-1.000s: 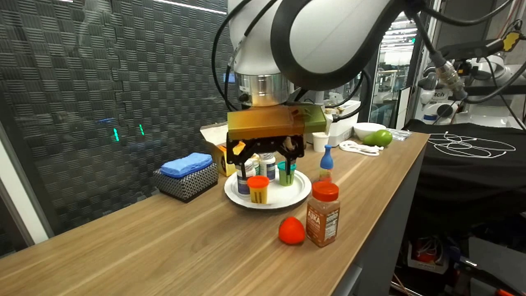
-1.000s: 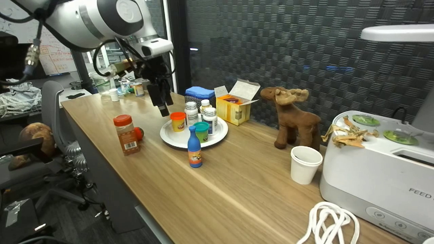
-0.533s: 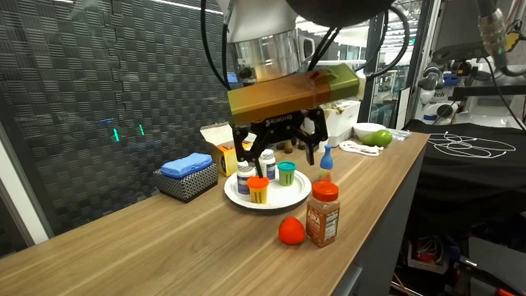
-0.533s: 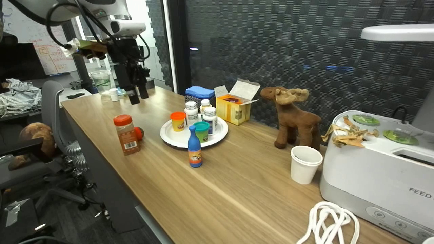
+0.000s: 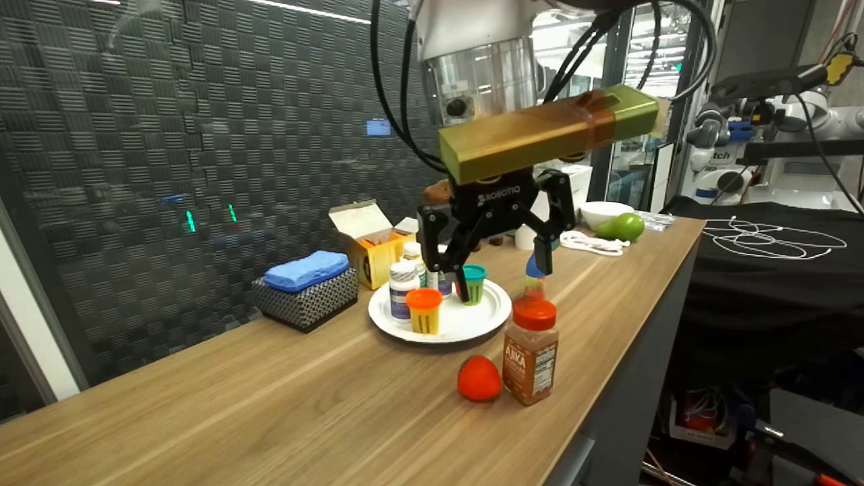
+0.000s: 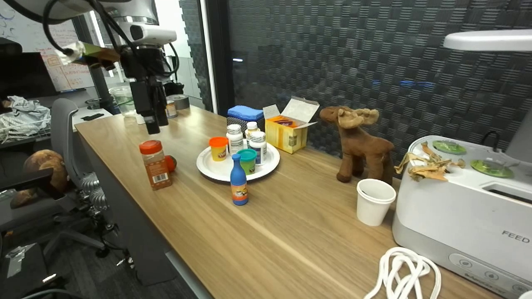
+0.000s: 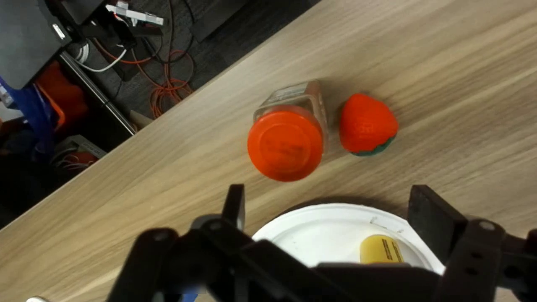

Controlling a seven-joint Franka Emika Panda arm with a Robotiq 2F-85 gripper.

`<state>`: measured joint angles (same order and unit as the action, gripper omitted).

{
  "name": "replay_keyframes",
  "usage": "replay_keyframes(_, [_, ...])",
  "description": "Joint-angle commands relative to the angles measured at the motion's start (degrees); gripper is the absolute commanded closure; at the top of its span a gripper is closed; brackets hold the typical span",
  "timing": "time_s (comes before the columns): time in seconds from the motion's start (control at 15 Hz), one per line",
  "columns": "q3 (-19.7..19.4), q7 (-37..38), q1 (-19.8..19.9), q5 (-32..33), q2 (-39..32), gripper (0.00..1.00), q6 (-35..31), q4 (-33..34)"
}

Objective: Pick up the bottles and small containers and put them on the white plate.

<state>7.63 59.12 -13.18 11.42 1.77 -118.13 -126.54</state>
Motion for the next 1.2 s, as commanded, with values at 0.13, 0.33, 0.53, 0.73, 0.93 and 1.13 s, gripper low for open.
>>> replay_keyframes(0.13, [-2.3, -16.4, 5.7, -5.4, 2.2, 0.0, -7.4, -7.3])
replay_keyframes(0.33, [-3.1, -23.0, 7.4, -6.5, 1.9, 0.0, -8.2, -8.3])
replay_keyframes(0.53, [-3.3, -27.0, 8.1, -8.1, 2.3, 0.0, -11.2, -8.7])
replay_keyframes(0.73, [-3.0, -27.6, 8.1, -9.6, 2.1, 0.0, -16.1, -8.7])
replay_keyframes(0.93, [-2.4, -27.4, 7.8, -10.8, 1.8, 0.0, -17.2, -8.2])
replay_keyframes(1.13, [-1.9, -27.8, 7.4, -12.5, 1.9, 0.0, -15.3, -7.8])
